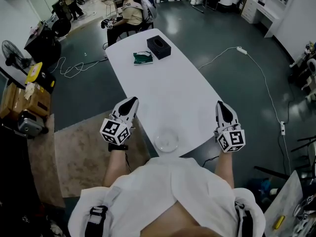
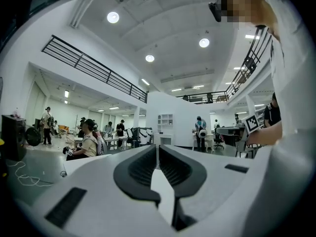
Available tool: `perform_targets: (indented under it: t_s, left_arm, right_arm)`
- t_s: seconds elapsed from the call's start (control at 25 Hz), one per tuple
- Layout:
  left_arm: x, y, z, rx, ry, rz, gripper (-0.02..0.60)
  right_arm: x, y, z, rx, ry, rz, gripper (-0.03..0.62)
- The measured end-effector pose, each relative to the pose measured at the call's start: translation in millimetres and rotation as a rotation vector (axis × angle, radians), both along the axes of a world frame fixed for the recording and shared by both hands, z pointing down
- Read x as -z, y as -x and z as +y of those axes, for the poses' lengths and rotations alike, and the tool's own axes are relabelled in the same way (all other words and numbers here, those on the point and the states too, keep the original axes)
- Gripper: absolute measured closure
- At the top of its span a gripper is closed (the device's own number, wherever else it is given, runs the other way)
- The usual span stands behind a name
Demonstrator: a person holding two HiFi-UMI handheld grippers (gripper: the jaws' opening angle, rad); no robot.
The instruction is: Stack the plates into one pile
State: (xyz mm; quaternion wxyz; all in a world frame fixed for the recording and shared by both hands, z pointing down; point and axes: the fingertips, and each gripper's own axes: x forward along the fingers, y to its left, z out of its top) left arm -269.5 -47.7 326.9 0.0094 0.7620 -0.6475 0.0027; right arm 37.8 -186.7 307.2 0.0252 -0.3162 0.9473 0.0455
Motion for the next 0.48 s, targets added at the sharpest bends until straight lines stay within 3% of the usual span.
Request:
perform_targets:
  t_s: [0.48]
  left_arm:
    - [-7.3, -4.3, -0.2, -0.008, 0.027, 0.020, 0.557]
  right_arm:
    - [-4.0, -1.5, 4.8, -0.008, -0.001, 0.018, 0.568]
